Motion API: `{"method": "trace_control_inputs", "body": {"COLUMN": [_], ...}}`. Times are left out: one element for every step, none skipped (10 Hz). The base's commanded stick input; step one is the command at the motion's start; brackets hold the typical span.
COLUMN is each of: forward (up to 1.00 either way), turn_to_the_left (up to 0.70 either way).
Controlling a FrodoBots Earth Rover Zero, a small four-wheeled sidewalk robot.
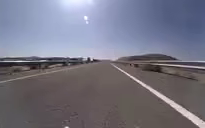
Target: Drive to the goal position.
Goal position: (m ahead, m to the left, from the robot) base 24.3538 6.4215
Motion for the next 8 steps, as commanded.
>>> {"method": "trace_control_inputs", "body": {"forward": [1.0,1.0,1.0,1.0,1.0,1.0,1.0,1.0], "turn_to_the_left": [0.0,0.0,0.0,0.0,0.0,0.0,0.0,0.0]}}
